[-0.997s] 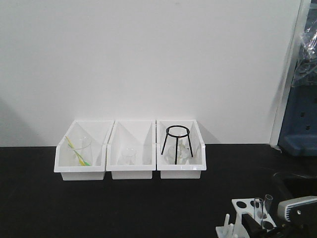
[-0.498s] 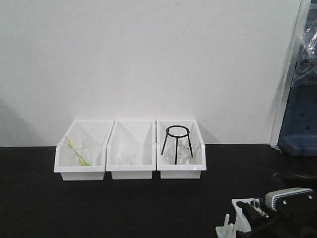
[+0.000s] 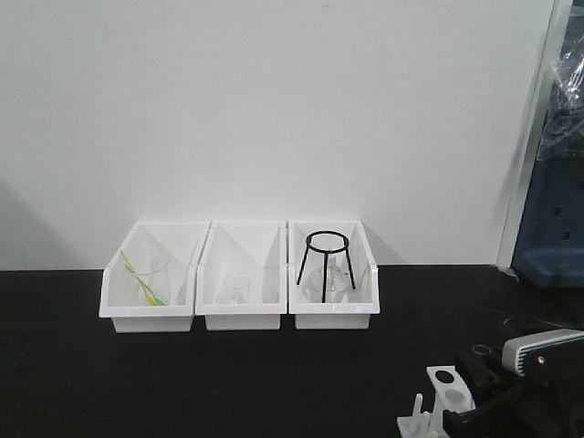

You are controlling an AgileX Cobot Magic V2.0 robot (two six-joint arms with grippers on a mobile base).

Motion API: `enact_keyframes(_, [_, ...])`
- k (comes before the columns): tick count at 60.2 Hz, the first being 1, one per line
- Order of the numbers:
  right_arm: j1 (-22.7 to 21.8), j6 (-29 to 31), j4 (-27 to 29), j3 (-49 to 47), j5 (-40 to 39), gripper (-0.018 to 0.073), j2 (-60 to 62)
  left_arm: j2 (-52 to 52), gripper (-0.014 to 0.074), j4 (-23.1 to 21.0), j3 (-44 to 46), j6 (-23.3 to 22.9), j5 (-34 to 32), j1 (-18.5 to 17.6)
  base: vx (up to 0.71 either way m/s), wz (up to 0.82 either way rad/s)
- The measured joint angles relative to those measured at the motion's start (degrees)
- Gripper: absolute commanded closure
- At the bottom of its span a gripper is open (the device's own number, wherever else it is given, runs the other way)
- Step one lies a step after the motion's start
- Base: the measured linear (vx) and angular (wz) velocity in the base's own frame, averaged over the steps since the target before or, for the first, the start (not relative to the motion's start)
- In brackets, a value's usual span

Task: Flip and reinsert test tube from rack
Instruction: 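Close the right gripper around the clear glass test tube, then lift the test tube up out of the rack with the right gripper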

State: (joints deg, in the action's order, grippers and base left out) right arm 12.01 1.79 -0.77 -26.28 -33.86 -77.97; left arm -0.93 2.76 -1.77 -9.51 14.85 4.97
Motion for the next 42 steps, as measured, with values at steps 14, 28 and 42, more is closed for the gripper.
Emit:
enact_keyframes(14, [0.00,1.71,0.00,-7.40,13.39,0.0571,9.72,0.00,0.0603,0.00,0.00,0.00,0.00,0.00,0.00,0.00])
enact_keyframes(28, [0.00,4.83,-0.04,-16.36,22.15,0.0571,15.87,0.00,0.0603,0.00,0.00,0.00,0.00,0.00,0.00,0.00])
enact_keyframes(42, [0.00,24.00,-7.12,-21.73,31.14,0.0571,16.71,0.00,0.0603,0.00,0.00,0.00,0.00,0.00,0.00,0.00])
